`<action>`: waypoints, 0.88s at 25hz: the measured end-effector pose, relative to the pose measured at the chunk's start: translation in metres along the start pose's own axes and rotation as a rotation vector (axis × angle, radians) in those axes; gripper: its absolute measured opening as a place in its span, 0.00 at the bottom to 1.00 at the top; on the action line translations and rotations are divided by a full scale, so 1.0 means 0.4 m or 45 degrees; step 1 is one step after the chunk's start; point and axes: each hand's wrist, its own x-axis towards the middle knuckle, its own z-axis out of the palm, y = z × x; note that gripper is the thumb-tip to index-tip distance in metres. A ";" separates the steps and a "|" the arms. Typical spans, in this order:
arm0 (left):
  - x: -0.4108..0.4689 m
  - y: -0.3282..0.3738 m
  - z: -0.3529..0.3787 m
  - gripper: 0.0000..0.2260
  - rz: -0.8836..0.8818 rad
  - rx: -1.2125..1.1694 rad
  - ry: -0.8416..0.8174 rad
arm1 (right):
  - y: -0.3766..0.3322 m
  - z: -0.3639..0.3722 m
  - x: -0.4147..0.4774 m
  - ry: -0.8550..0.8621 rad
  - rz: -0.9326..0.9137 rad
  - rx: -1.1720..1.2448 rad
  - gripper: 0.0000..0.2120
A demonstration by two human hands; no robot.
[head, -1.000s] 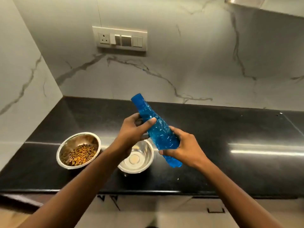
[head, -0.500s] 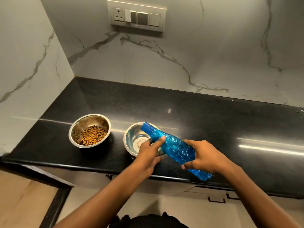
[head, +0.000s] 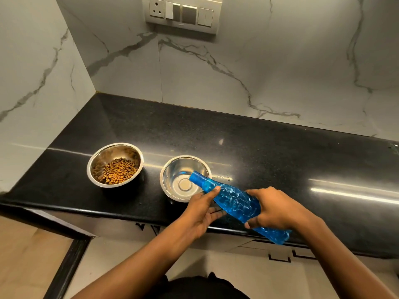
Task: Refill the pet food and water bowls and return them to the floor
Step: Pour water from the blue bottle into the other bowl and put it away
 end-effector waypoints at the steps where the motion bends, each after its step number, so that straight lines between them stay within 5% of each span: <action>1: 0.002 -0.003 -0.001 0.16 -0.005 -0.007 0.000 | -0.001 -0.003 -0.001 -0.005 0.001 -0.009 0.39; 22: 0.002 -0.020 0.013 0.16 -0.054 -0.078 -0.038 | 0.011 -0.030 -0.012 -0.033 0.003 -0.124 0.37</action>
